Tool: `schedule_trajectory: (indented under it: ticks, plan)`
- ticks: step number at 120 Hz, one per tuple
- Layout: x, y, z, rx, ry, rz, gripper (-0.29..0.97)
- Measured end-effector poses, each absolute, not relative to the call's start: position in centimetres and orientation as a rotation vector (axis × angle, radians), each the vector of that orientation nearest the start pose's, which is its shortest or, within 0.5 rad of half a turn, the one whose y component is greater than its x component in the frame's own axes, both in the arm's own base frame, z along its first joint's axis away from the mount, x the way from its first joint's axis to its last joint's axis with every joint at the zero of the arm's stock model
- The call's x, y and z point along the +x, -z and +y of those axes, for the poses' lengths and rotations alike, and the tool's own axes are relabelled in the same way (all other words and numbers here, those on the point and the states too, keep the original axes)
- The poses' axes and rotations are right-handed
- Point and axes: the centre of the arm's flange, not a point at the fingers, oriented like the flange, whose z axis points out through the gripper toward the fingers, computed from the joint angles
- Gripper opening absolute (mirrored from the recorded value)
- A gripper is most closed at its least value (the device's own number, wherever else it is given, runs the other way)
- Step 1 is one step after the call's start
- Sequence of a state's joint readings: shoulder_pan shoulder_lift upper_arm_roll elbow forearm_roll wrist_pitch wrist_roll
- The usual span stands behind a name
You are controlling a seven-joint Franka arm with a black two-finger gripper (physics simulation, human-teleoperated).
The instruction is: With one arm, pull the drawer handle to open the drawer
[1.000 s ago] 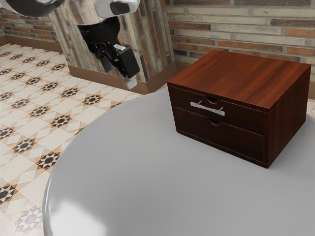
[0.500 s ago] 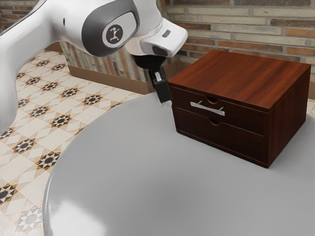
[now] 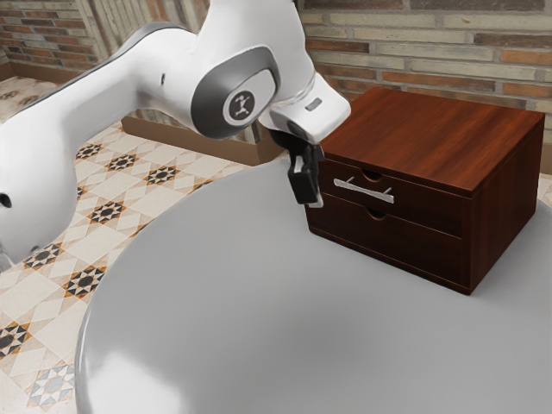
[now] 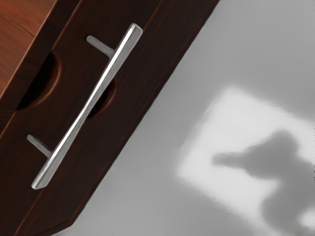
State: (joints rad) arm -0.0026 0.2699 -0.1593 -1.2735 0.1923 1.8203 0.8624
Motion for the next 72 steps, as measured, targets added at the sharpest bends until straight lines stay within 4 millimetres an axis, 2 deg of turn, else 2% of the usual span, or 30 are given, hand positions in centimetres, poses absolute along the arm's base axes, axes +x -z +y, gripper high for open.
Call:
schedule_trajectory:
  ticks: [16, 31, 52, 72]
  plan:
    - [65.5, -61.0, -8.5, -2.464, 0.283, 1.523, 0.68]
    - [65.6, -60.8, -10.1, -2.405, 0.322, 1.597, 0.68]
    - [66.4, -60.3, -10.3, -2.339, 0.348, 1.65, 0.68]
    - [67.6, -58.5, -10.1, -2.288, 0.351, 1.693, 0.68]
